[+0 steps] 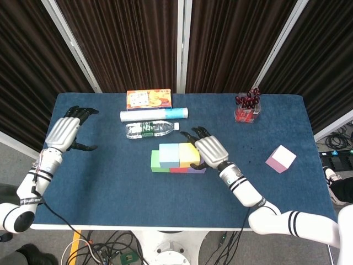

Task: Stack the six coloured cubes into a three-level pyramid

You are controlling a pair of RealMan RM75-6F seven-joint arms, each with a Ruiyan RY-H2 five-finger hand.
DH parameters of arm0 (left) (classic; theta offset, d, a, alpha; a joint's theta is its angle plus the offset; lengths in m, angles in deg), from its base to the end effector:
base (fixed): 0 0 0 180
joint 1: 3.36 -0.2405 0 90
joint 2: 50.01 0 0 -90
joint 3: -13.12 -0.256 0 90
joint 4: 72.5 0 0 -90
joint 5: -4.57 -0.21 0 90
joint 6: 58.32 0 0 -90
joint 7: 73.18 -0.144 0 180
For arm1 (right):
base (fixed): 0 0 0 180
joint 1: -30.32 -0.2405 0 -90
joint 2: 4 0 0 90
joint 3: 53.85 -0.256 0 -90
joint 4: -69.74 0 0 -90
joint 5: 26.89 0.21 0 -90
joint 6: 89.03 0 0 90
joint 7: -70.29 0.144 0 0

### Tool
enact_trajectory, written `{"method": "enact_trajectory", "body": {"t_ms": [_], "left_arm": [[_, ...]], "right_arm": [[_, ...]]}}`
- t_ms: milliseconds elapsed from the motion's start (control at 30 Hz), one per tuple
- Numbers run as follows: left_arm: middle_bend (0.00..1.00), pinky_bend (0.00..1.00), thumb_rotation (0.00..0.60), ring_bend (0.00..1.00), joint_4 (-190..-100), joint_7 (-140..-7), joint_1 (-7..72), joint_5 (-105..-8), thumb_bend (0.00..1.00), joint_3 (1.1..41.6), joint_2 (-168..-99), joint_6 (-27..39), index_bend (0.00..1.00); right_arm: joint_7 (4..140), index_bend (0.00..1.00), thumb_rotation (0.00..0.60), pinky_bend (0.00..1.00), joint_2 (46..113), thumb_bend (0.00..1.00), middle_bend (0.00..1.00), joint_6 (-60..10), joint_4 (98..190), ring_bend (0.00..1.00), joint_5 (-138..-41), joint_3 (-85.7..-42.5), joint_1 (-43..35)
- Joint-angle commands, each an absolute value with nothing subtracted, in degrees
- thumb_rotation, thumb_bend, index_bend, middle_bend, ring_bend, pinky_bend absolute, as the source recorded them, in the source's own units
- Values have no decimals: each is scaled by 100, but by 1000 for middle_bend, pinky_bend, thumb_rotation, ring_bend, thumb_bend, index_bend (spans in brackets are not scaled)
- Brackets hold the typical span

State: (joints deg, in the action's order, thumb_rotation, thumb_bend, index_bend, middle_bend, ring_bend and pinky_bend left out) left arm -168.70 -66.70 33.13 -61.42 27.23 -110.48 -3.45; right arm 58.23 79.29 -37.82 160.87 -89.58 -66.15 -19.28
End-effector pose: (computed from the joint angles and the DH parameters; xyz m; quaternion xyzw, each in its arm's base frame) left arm -0.1888 0.3593 0.1473 -0.6408 -0.4478 -0.4407 0.4413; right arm -0.0917 -0.3571 0.0046 0.7491 -0.3908 0.4159 0.3364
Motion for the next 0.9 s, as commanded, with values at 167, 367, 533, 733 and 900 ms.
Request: {"method": "enact_trajectory", "body": {"t_ms": [167, 367, 533, 733, 900], "left_arm": [[130, 39, 600, 81, -16833, -6629, 3300, -6149, 90, 2718, -11066, -341, 165], [130, 39, 600, 81, -16814, -6598, 3304, -6166, 90, 2718, -11068, -359, 165], [130, 39, 600, 81, -16804, -6575, 3298, -6191, 90, 2717, -11073, -348, 165], [130, 39, 600, 81, -16803, -6539, 3281, -6223, 90, 2710, -11065, -339, 165], [130, 39, 600, 81, -16790, -6502, 3264, -6244, 90, 2702, -11066, -330, 166]], "right_arm": [[5694, 0, 600, 0, 7987, 101, 322, -3703, 16139, 24, -8881, -6595, -1907], [5575, 0, 600, 0, 8056, 101, 318, -3575, 16155, 23, -8799, -6613, -1878], [5484, 0, 600, 0, 8123, 101, 315, -3471, 16180, 23, -8710, -6652, -1862], [5339, 0, 600, 0, 8179, 101, 312, -3431, 16232, 23, -8567, -6661, -1866], [5291, 0, 600, 0, 8217, 101, 309, -3408, 16263, 22, -8502, -6673, -1864]]}}
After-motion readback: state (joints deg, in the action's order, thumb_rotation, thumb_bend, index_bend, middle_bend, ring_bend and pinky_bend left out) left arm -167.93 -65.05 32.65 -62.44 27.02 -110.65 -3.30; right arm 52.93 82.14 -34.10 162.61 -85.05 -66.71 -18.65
